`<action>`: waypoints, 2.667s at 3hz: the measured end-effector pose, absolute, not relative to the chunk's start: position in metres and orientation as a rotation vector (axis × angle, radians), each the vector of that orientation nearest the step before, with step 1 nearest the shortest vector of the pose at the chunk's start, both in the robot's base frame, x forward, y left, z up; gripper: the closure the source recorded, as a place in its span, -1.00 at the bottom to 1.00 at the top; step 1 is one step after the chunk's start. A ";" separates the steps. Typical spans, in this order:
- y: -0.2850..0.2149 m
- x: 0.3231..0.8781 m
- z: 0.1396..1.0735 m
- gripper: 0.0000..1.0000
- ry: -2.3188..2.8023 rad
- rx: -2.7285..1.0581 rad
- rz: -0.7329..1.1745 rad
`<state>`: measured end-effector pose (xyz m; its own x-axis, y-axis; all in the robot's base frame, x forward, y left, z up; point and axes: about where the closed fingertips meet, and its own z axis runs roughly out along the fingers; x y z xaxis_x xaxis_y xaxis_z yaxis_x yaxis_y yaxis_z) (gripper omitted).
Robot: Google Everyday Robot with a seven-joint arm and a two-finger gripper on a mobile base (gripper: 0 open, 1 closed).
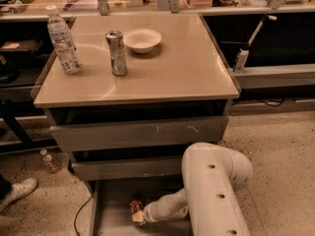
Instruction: Pick coke can from bottom drawer and place on counter
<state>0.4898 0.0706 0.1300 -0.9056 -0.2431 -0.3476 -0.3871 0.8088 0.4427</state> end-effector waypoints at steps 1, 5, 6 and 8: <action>0.058 0.483 0.146 1.00 2.731 -0.399 0.717; 0.001 0.462 0.230 1.00 2.696 -0.198 0.595; 0.000 0.462 0.274 1.00 2.665 -0.214 0.607; -0.034 0.445 0.356 1.00 2.607 -0.232 0.583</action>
Offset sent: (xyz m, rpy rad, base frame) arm -0.0369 -0.0811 0.0857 -0.0826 -0.0007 -0.2955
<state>0.4449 -0.0342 0.3556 -0.8819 -0.0627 -0.4672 -0.2558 0.8961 0.3627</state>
